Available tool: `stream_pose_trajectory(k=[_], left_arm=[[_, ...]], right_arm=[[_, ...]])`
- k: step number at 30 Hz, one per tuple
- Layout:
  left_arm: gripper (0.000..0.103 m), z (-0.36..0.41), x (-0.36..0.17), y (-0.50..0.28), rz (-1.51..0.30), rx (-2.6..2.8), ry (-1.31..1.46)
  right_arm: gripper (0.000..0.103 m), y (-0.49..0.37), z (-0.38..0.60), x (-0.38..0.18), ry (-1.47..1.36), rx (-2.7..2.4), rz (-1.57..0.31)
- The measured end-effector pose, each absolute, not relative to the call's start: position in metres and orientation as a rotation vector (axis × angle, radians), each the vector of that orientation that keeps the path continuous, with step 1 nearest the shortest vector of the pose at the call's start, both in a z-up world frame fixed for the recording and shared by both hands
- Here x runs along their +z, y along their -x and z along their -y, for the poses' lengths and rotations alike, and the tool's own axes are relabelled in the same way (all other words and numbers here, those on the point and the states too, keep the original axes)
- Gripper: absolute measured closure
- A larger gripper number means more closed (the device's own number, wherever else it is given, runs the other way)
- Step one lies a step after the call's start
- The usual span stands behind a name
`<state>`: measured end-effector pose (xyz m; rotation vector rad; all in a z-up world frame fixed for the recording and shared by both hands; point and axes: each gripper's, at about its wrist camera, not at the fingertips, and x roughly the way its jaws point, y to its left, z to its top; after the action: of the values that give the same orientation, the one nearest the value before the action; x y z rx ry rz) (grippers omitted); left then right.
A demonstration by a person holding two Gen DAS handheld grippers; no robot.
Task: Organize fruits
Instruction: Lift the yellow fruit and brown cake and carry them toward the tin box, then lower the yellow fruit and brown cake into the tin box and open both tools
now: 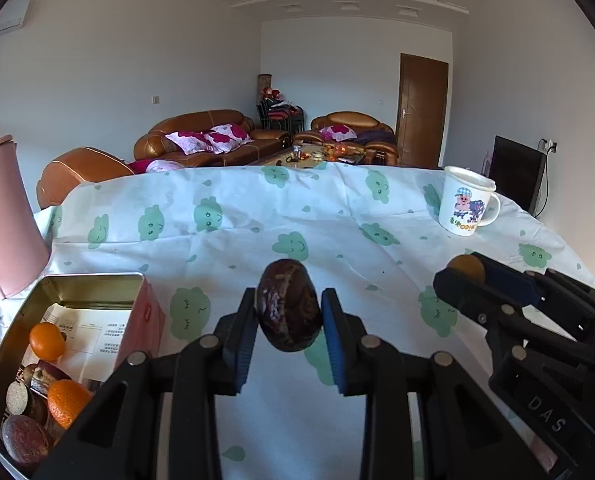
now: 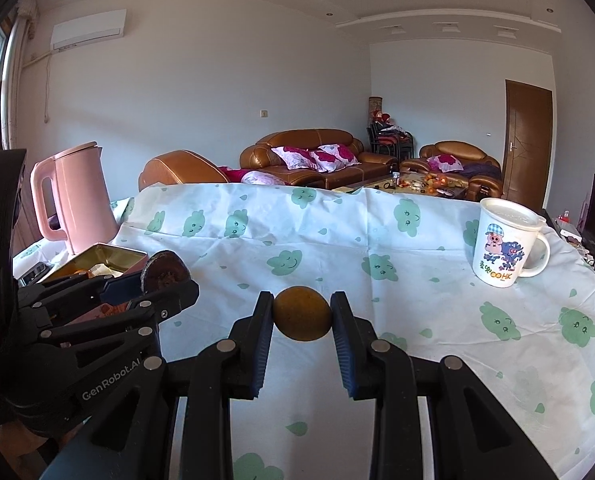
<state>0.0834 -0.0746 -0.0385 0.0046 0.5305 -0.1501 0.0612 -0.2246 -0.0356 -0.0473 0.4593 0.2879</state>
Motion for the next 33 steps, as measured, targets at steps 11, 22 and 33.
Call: stream_pose_trajectory(k=[11,22,33], left_arm=[[0.07,0.019,-0.025,-0.052,-0.502,-0.061,0.005],[0.07,-0.034,-0.016,-0.033,-0.482,0.047,0.019],[0.07,-0.094,-0.027,-0.024,-0.523,0.161,0.068]], right_arm=[[0.072,-0.048,0.17,-0.017,0.05,0.423,-0.433],[0.072,-0.044,0.12,-0.013,0.083,0.52,-0.435],[0.072,-0.04,0.058,-0.019,0.123,0.647,-0.457]])
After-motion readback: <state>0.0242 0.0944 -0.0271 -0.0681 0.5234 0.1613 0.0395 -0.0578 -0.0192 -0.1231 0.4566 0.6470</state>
